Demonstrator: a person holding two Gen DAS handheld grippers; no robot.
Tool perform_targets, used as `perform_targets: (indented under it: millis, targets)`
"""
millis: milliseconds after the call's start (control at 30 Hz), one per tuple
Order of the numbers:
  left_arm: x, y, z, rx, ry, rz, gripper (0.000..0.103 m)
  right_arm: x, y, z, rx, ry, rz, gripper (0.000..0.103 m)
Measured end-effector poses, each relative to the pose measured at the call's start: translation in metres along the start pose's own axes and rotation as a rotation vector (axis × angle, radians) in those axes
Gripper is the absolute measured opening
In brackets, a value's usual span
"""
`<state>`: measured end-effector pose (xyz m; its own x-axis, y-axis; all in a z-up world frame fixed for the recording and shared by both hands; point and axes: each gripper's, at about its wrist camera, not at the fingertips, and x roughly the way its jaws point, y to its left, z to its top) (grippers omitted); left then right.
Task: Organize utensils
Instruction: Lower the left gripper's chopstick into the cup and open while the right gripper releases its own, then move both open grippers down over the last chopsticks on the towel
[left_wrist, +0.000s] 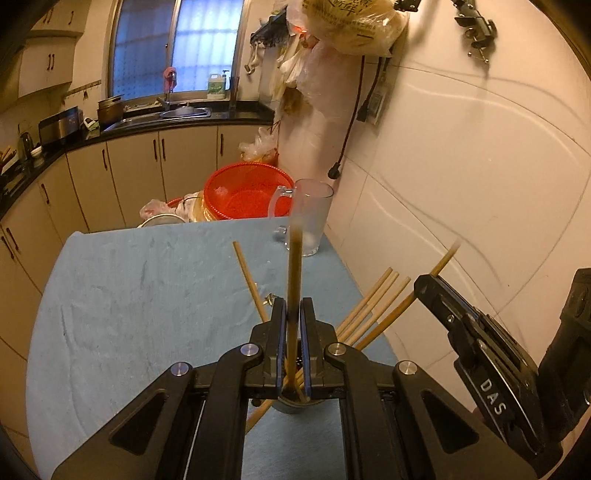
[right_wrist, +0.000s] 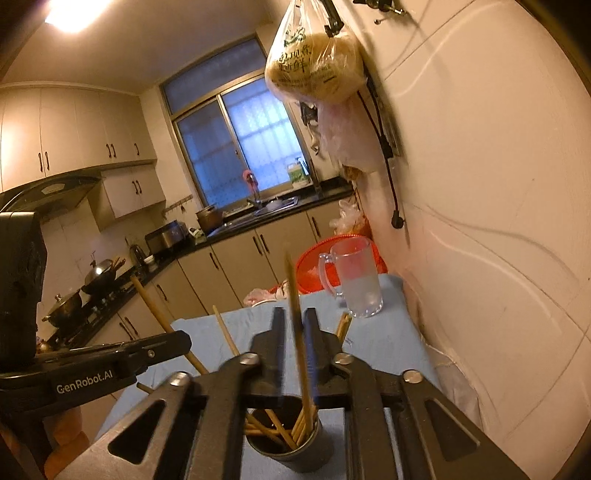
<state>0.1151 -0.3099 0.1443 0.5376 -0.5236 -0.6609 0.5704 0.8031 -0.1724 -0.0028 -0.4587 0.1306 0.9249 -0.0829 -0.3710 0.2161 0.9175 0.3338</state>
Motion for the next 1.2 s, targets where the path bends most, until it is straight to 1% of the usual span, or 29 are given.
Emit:
perform_targets:
  millis: [33, 100, 133, 200, 267, 300, 333, 367, 400, 433, 500, 533, 600, 700, 733, 767, 867, 967, 1033, 1067, 1133, 1200]
  targets:
    - [-0.001, 0.001, 0.000, -0.006, 0.001, -0.003, 0.007, -0.001, -0.001, 0.000, 0.008, -0.003, 0.000, 0.035]
    - [-0.004, 0.003, 0.001, -0.013, -0.003, -0.004, 0.011, -0.008, -0.002, 0.000, 0.019, -0.028, 0.000, 0.045]
    - [-0.007, 0.004, 0.000, -0.016, -0.007, -0.004, 0.014, -0.010, -0.001, 0.001, 0.017, -0.034, -0.002, 0.045]
    - [-0.014, 0.005, 0.002, -0.027, -0.022, -0.004, 0.032, -0.018, 0.001, 0.003, 0.014, -0.047, -0.010, 0.046]
    - [-0.023, 0.006, 0.001, -0.032, -0.047, 0.004, 0.034, -0.027, 0.002, 0.004, 0.017, -0.062, -0.014, 0.053]
    - [-0.028, 0.006, 0.001, -0.032, -0.055, 0.006, 0.035, -0.032, 0.003, 0.005, 0.018, -0.069, -0.017, 0.058]
    - [-0.035, 0.008, -0.001, -0.035, -0.064, 0.005, 0.036, -0.037, 0.003, 0.005, 0.020, -0.079, -0.026, 0.068]
    - [-0.039, 0.009, -0.001, -0.039, -0.070, 0.005, 0.045, -0.043, 0.004, 0.005, 0.022, -0.091, -0.044, 0.074]
    - [-0.047, 0.012, -0.002, -0.046, -0.087, 0.011, 0.055, -0.049, 0.004, 0.005, 0.024, -0.104, -0.065, 0.087]
    - [-0.055, 0.015, -0.004, -0.054, -0.112, 0.027, 0.060, -0.056, 0.005, 0.004, 0.028, -0.116, -0.082, 0.098]
    - [-0.069, 0.022, -0.008, -0.068, -0.151, 0.063, 0.071, -0.065, 0.006, 0.003, 0.032, -0.128, -0.120, 0.103]
    - [-0.079, 0.028, -0.012, -0.077, -0.172, 0.087, 0.075, -0.069, 0.006, 0.000, 0.032, -0.121, -0.167, 0.103]
    - [-0.092, 0.040, -0.018, -0.095, -0.189, 0.113, 0.089, -0.072, 0.006, -0.005, 0.036, -0.088, -0.224, 0.103]
    - [-0.107, 0.065, -0.033, -0.129, -0.189, 0.153, 0.091, -0.070, 0.003, -0.018, 0.058, -0.017, -0.244, 0.103]
    - [-0.109, 0.078, -0.041, -0.133, -0.165, 0.181, 0.091, -0.068, 0.003, -0.025, 0.054, 0.025, -0.236, 0.103]
    - [-0.110, 0.087, -0.046, -0.137, -0.148, 0.193, 0.091, -0.067, 0.005, -0.030, 0.050, 0.052, -0.227, 0.103]
    - [-0.105, 0.121, -0.071, -0.163, -0.063, 0.253, 0.091, -0.063, 0.016, -0.050, 0.024, 0.128, -0.176, 0.103]
    - [-0.091, 0.159, -0.101, -0.214, 0.055, 0.304, 0.091, -0.060, 0.032, -0.071, -0.019, 0.187, -0.138, 0.103]
    - [-0.075, 0.188, -0.125, -0.260, 0.163, 0.307, 0.091, -0.055, 0.043, -0.084, -0.047, 0.224, -0.110, 0.103]
    - [-0.070, 0.196, -0.134, -0.278, 0.194, 0.308, 0.090, -0.052, 0.049, -0.092, -0.060, 0.247, -0.096, 0.103]
    - [-0.053, 0.218, -0.154, -0.329, 0.275, 0.309, 0.086, -0.044, 0.060, -0.107, -0.078, 0.300, -0.071, 0.103]
    - [-0.038, 0.230, -0.168, -0.359, 0.337, 0.296, 0.073, -0.037, 0.070, -0.121, -0.086, 0.341, -0.051, 0.103]
